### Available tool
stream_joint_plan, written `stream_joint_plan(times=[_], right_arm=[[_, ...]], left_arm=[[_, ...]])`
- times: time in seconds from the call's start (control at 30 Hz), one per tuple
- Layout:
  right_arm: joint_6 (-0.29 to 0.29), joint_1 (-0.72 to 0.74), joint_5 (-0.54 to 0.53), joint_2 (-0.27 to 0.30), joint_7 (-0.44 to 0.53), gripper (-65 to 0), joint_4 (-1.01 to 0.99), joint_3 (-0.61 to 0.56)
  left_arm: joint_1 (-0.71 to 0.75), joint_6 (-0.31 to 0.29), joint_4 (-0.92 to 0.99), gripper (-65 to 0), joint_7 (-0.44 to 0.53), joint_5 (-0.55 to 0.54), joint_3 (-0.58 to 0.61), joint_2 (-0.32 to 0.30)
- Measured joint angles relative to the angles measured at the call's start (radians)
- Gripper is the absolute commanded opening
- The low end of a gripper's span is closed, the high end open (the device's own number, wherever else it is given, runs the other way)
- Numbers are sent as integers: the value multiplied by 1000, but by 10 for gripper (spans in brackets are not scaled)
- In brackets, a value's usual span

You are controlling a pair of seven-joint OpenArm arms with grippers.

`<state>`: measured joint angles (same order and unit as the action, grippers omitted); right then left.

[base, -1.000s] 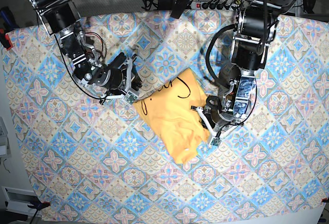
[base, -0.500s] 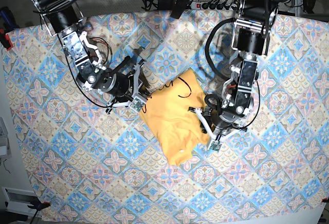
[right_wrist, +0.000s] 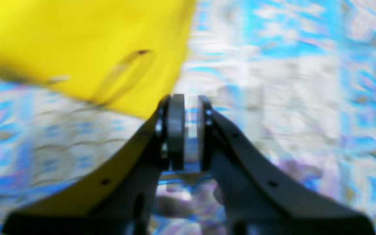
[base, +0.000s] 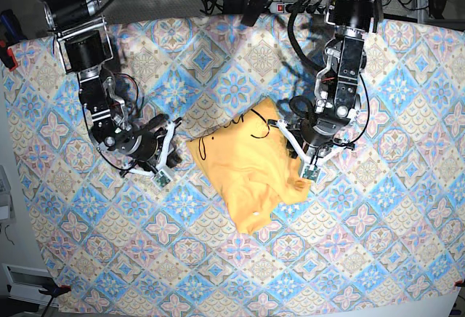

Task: Fold the T-shirt properly
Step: 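Fold the shirt edge with the left gripper toward the right gripper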

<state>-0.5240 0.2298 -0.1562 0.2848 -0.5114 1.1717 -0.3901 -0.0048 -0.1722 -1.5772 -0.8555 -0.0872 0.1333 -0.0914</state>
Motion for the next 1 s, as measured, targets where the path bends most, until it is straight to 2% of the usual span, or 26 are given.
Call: stream_joint_plan(times=[0.13, 0.27, 0.3, 0.47, 0.63, 0.8, 1.0], right_arm=[[0, 31, -7, -36, 80, -582, -102, 11], [-1, 32, 0, -46, 127, -582, -215, 4], [-3, 34, -6, -41, 164, -582, -233, 2], [6, 53, -8, -64, 190, -581, -294, 3], [5, 51, -15, -71, 208, -582, -298, -36], [22, 54, -12, -63, 209, -582, -265, -134], [4, -19, -27, -74, 200, -582, -169, -193]], left_arm=[[-29, -12, 34, -519, 38, -5, -4, 56], [-53, -1, 124, -519, 51, 5, -4, 72], [-53, 3, 130, -519, 52, 5, -7, 74], [-77, -10, 214, -519, 58, -2, 0, 96], [-113, -7, 325, -519, 64, 0, -10, 71], [-112, -11, 340, -519, 74, -14, -11, 37], [-105, -8, 327, -519, 77, -11, -11, 10]])
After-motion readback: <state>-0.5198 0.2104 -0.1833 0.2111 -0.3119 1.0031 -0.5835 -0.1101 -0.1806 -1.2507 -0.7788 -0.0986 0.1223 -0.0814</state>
